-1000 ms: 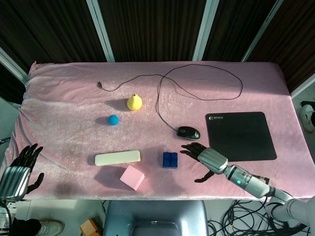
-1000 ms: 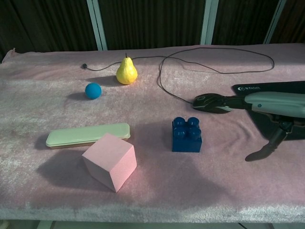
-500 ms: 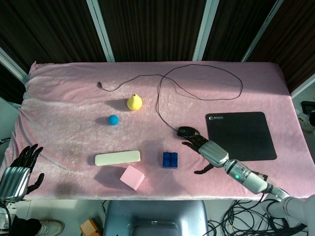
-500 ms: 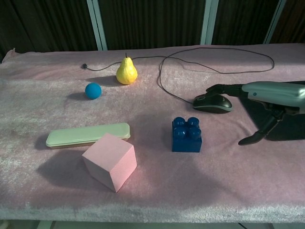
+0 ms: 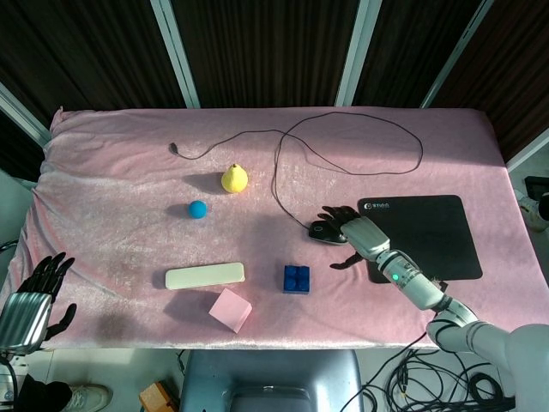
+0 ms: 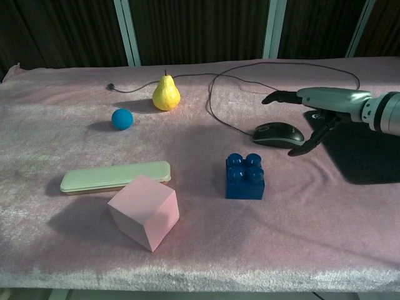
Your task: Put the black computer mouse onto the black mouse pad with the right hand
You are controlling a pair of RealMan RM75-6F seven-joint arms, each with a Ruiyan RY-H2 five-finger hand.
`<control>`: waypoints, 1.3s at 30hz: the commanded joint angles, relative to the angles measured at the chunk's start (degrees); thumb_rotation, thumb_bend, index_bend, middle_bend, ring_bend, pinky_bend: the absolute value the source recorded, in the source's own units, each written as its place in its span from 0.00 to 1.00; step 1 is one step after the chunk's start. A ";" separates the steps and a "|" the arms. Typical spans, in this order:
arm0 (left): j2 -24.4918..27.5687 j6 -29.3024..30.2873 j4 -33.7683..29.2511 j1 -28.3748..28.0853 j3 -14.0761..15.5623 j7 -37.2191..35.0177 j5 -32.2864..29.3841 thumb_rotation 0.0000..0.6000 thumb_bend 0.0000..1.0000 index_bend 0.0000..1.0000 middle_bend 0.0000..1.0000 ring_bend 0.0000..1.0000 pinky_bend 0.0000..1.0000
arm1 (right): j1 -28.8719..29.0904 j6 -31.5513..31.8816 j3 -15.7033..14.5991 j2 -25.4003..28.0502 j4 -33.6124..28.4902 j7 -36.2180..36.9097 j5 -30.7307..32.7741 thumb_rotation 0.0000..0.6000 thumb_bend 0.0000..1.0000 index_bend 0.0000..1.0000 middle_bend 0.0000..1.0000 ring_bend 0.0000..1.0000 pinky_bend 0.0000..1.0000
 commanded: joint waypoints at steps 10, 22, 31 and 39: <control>0.37 0.34 0.06 0.23 -0.04 -1.02 -0.03 1.00 0.39 0.09 0.04 0.00 0.30 | 4.58 -9.07 5.21 -8.19 9.15 -8.70 7.70 1.00 0.14 0.06 0.00 0.01 0.24; 0.87 1.09 0.18 0.61 0.06 -2.49 0.48 1.00 0.39 0.09 0.04 0.00 0.30 | 5.66 -9.15 6.84 -14.75 17.15 -11.91 9.90 1.00 0.14 0.27 0.25 0.30 0.53; 1.34 1.09 0.23 0.60 -0.26 -3.98 0.11 1.00 0.39 0.09 0.04 0.00 0.30 | 4.69 -3.84 7.74 -19.87 25.02 -12.61 9.92 1.00 0.23 0.59 0.47 0.59 0.86; 1.61 1.23 0.26 0.70 -0.52 -4.89 -0.26 1.00 0.39 0.09 0.04 0.00 0.30 | 3.56 1.26 8.47 -23.34 31.51 -11.93 9.76 1.00 0.44 0.82 0.59 0.70 0.99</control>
